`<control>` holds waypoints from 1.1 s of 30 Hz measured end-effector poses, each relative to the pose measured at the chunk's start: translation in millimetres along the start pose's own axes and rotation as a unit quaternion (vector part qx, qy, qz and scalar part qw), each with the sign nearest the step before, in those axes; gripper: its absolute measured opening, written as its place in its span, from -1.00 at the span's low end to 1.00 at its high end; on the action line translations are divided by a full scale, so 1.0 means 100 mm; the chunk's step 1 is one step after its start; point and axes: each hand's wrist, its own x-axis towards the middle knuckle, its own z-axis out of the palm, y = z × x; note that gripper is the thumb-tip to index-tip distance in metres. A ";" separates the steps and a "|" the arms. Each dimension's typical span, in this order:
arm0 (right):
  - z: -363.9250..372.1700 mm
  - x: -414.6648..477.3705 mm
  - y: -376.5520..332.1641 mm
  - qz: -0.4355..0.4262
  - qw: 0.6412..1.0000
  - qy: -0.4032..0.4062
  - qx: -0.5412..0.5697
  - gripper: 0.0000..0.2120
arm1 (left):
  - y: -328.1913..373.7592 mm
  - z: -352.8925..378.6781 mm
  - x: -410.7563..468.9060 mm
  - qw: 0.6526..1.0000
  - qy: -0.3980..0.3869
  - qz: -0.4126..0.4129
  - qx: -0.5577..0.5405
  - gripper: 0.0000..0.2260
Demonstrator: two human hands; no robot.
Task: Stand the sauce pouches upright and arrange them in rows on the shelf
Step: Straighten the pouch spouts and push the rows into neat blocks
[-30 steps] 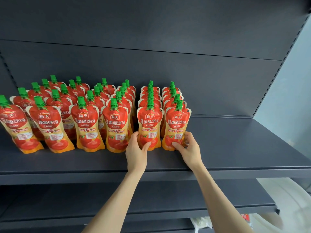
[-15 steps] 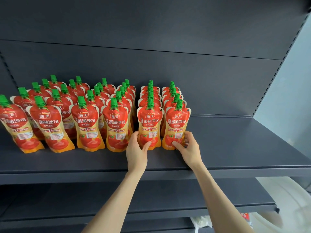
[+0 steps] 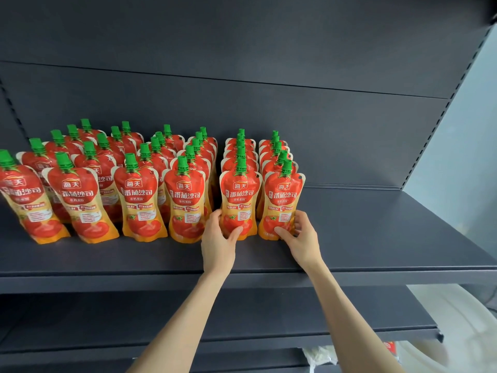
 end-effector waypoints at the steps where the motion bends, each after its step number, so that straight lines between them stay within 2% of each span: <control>1: 0.00 0.00 0.00 0.000 1.000 0.000 -0.002 -0.59 | 0.01 0.00 0.00 1.000 -0.002 -0.002 -0.004 -0.47; 11: 0.00 0.01 0.00 -0.001 1.000 -0.004 -0.003 -0.60 | 0.03 0.01 0.09 0.999 -0.035 -0.024 -0.020 -0.53; 24: 0.00 0.01 0.00 0.002 1.000 -0.002 -0.010 -0.58 | -0.01 0.02 0.09 0.999 -0.042 -0.012 -0.018 -0.57; 33: -0.01 -0.08 -0.02 -0.005 0.999 0.005 -0.037 -0.50 | 0.02 -0.03 -0.03 0.999 -0.036 -0.006 -0.009 -0.43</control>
